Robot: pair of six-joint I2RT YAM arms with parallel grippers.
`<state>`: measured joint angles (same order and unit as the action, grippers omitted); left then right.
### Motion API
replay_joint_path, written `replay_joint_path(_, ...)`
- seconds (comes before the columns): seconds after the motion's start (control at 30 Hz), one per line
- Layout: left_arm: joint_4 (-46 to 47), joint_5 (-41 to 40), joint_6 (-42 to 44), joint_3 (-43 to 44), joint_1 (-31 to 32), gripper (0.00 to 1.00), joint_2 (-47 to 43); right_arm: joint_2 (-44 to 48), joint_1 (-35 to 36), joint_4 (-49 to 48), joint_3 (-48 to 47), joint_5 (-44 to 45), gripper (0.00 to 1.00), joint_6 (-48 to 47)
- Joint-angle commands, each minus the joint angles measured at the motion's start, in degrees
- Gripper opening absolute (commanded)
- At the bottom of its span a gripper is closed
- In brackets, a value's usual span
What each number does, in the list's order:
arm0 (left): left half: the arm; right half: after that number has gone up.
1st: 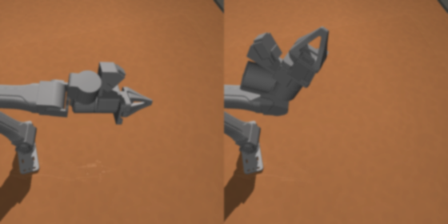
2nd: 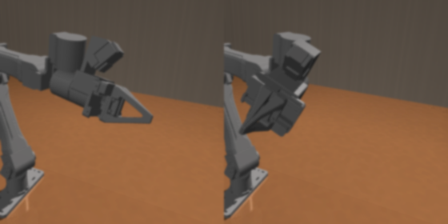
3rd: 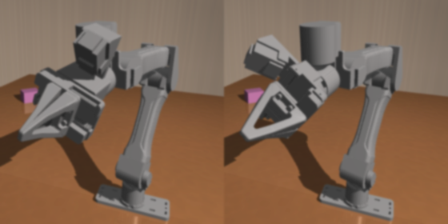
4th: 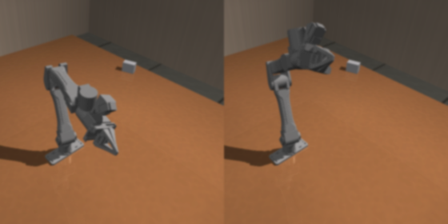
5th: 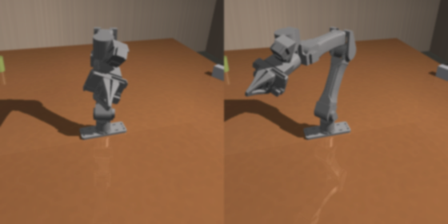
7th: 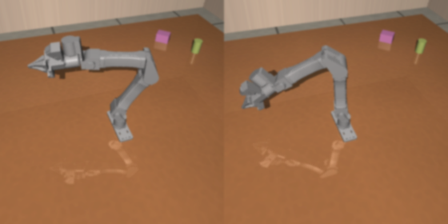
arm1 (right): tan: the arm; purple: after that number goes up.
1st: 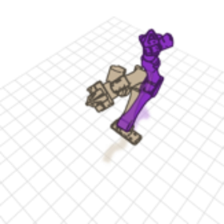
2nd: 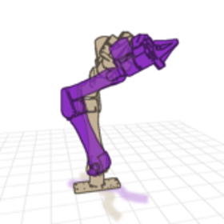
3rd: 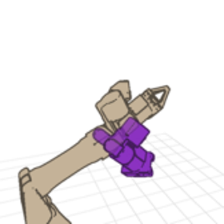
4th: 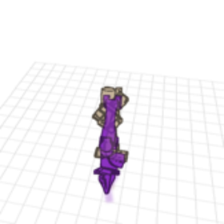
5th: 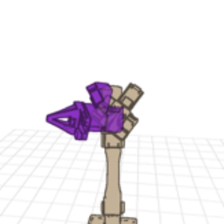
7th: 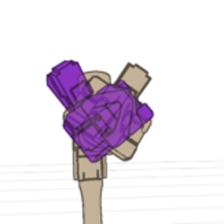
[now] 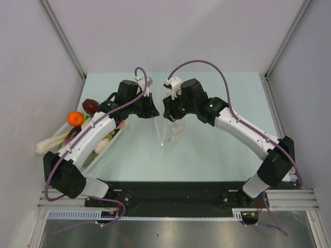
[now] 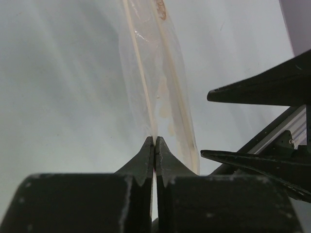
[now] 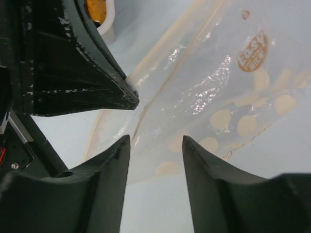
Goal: Place the food in the zip-top bag and seal the zipper
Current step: Open the zipper of the food storage bag.
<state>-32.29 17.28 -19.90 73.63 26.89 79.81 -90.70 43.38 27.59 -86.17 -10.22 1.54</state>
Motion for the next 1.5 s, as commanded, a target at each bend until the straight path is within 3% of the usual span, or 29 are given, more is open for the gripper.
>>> replay_joint_path(0.0, 1.71, 2.32, -0.49, 1.08, 0.35, 0.00, -1.85, 0.61, 0.91, -0.35, -1.90, 1.16, 0.56, -0.40)
replay_joint_path(0.13, 1.80, 3.11, -1.19, 1.52, 0.26, 0.00, -1.24, -0.62, 2.32, -1.40, -2.07, 4.06, 0.57, 0.39)
replay_joint_path(0.3, 1.45, 3.29, -1.11, 1.17, 0.26, 0.00, -1.67, -2.99, 2.24, 0.08, -4.09, 6.79, 0.49, 0.22)
replay_joint_path(0.4, 0.31, 2.68, 0.29, 1.17, -0.09, 0.00, -2.81, -3.26, 1.45, 2.36, -4.27, 6.97, 0.36, -0.31)
replay_joint_path(0.43, -0.13, 2.24, 0.91, 1.17, -0.52, 0.00, -3.25, -3.00, 1.01, 3.33, -4.27, 6.36, 0.24, -0.40)
replay_joint_path(0.5, -2.06, 1.27, 3.19, 1.00, -1.05, 0.00, -4.31, -2.21, -1.35, 5.96, -4.09, 5.13, 0.12, -0.84)
replay_joint_path(0.53, -2.94, 0.57, 4.25, 0.91, -1.93, 0.00, -5.18, -1.60, -2.67, 6.76, -3.83, 2.08, 0.00, -0.92)
replay_joint_path(0.77, -13.64, -2.34, 16.98, 1.86, -6.67, 0.00, -6.77, 4.99, -17.86, 13.88, -1.02, -18.15, 0.00, -3.73)
replay_joint_path(0.97, -24.73, 3.27, 29.04, 4.07, -7.38, 0.01, -7.64, 10.18, -20.44, 20.21, 0.21, -24.23, 0.00, -6.03)
replay_joint_path(1.1, -25.36, 7.76, 30.36, 0.56, -7.38, 0.19, -9.14, 10.72, -18.51, 17.94, 4.07, -26.26, 0.00, -3.57)
replay_joint_path(1.23, -24.92, 10.14, 30.62, -1.73, -7.38, 0.25, -8.53, 8.00, -16.93, 13.90, 5.93, -26.70, 0.00, 0.12)
replay_joint_path(1.3, -25.27, 10.58, 31.59, -1.38, -7.47, 0.34, -8.27, 7.03, -16.22, 12.31, 6.10, -25.65, 0.00, 1.71)
replay_joint_path(1.33, -25.97, 10.58, 32.03, -1.03, -7.47, 0.42, -8.44, 6.59, -15.52, 11.79, 6.19, -25.29, 0.00, 2.23)
replay_joint_path(1.37, -26.33, 10.50, 32.55, 0.19, -7.56, 0.62, -8.62, 6.41, -15.08, 10.91, 6.54, -24.94, 0.00, 3.20)
replay_joint_path(1.47, -27.21, 9.00, 33.43, 2.57, -8.96, 0.87, -10.63, 6.23, -13.24, 9.06, 7.50, -23.01, 0.00, 4.34)
